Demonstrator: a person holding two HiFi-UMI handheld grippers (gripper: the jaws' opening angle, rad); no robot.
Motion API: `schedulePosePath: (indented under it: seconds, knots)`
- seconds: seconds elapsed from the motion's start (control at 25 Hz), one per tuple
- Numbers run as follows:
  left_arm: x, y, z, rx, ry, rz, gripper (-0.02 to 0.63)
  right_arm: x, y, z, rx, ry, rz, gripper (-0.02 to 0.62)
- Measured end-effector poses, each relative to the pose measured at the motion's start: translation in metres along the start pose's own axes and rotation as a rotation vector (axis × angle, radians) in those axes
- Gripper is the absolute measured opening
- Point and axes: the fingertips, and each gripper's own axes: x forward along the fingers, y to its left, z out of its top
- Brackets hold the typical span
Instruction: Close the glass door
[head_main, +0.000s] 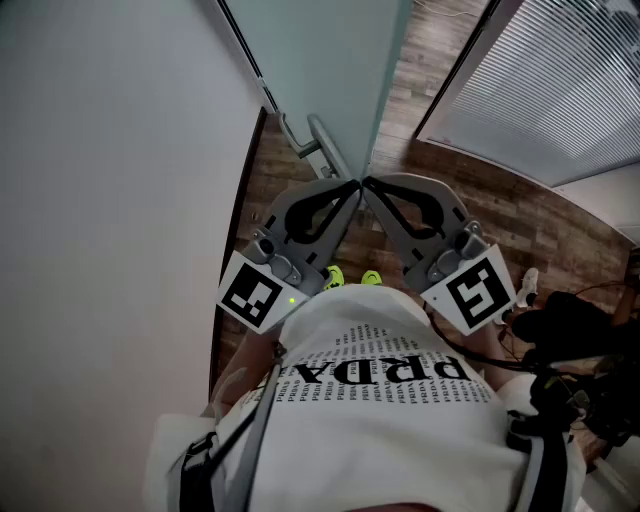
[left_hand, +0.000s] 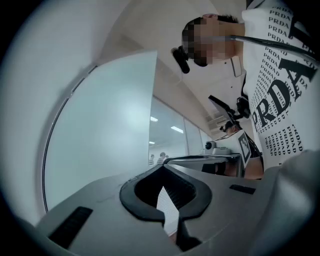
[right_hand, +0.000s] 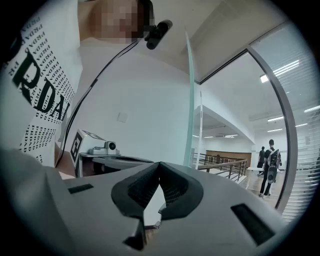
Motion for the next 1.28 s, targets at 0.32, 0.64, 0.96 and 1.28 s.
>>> schedulePosePath:
  seconds: [0.32,0.64,0.96,1.28]
  knots:
    - [0.002,0.001,0.008,0.019,-0.004,-0.004,-0.003,-0.001,0.000,0.007,0.003,-0.014,-0.016,-0.002]
    - [0.001,0.004,0.018,0.036,0.003,-0.010,-0.003,0.002,-0.001,0.018,-0.013,-0.010,-0.023,-0.002]
    - [0.000,0.019,-0.010,0.007,0.051,0.003,-0.003,0.004,-0.038,0.034,0.018,-0.062,-0.172,0.000]
    - [-0.004,0.019,-0.014,-0.021,0.078,-0.003,-0.003,0.020,-0.062,0.057,-0.095,-0.051,-0.262,0.060]
